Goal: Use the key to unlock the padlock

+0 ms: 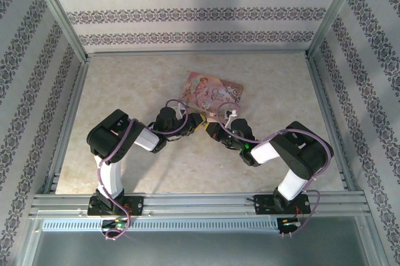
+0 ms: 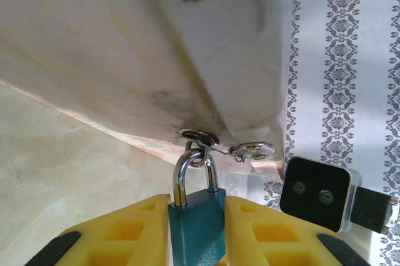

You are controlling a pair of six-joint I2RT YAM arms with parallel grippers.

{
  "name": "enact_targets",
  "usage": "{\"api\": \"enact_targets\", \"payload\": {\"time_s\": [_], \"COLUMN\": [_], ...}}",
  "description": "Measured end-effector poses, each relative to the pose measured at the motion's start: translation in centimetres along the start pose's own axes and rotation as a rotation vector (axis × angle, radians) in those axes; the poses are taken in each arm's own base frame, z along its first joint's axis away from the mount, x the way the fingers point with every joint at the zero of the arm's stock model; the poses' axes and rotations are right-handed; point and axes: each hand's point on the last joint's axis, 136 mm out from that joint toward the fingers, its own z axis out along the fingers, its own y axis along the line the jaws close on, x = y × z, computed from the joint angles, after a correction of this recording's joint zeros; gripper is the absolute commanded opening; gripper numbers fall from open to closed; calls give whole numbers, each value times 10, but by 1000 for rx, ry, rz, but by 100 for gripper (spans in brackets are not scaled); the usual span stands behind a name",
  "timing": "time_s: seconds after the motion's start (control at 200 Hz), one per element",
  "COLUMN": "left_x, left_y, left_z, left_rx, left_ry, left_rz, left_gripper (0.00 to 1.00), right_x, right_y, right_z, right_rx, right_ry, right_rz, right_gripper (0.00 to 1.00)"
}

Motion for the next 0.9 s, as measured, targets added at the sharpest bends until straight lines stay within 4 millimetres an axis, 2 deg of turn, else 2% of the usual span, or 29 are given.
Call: {"api": "enact_targets", "payload": {"time_s": [0.57,0.71,0.9], "left_x": [-8,-8,-4], "left_y": [-5,-8,-7], "left_z": [0,-1,-1], "left_rx": [16,19,0], "left_ry": [-40,-43,-28], "left_rz": [-42,-40,-40], "left_gripper": [16,16,15], "right_x": [-6,-7,-6], "right_y": [10,9,3], "right_z": [3,0,-18], "right_rx": [-60,-56,-10], "right_ry": [-31,-47,-68], "right_rz": [96,97,92], "right_gripper": [1,11,20]}}
